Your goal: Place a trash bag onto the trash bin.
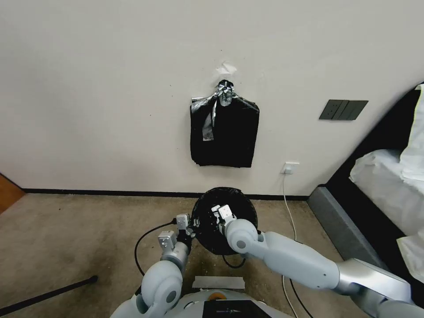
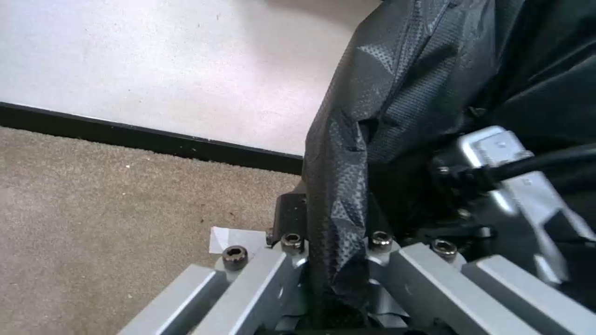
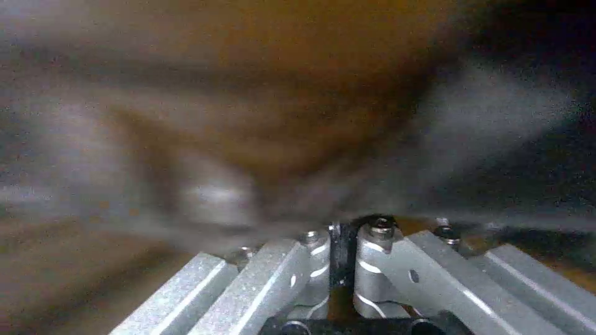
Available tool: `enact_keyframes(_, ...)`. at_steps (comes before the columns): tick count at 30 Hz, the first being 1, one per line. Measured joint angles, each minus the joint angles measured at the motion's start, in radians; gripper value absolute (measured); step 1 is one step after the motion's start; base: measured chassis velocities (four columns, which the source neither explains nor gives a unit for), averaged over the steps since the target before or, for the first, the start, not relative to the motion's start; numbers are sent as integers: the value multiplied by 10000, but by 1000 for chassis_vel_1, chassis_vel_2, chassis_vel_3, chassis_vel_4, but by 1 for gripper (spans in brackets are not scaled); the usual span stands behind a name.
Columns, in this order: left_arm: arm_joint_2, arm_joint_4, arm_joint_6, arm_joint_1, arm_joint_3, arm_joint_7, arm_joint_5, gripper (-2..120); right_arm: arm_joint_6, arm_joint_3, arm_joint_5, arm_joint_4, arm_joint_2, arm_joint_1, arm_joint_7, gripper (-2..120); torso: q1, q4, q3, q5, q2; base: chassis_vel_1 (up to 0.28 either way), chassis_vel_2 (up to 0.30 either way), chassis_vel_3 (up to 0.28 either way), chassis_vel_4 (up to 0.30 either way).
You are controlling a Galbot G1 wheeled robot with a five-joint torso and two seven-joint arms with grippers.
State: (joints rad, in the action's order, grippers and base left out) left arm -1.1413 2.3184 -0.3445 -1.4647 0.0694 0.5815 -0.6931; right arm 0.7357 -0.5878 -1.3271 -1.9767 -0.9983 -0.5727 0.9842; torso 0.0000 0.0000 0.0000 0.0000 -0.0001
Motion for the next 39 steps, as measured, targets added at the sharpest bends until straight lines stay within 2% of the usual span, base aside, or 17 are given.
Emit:
enact_keyframes(13,-15,122,-4,-156,49,-2,-143,1,-3,261,134,472,-286,-208,2,0,0,1,0,0,0,0,0,0,0)
enact_keyframes(39,113,403,-105,-355,62,7,-523,1,-4,338,404,751,-329,-473,-138,0,0,0,0,0,1,0,0,0,0)
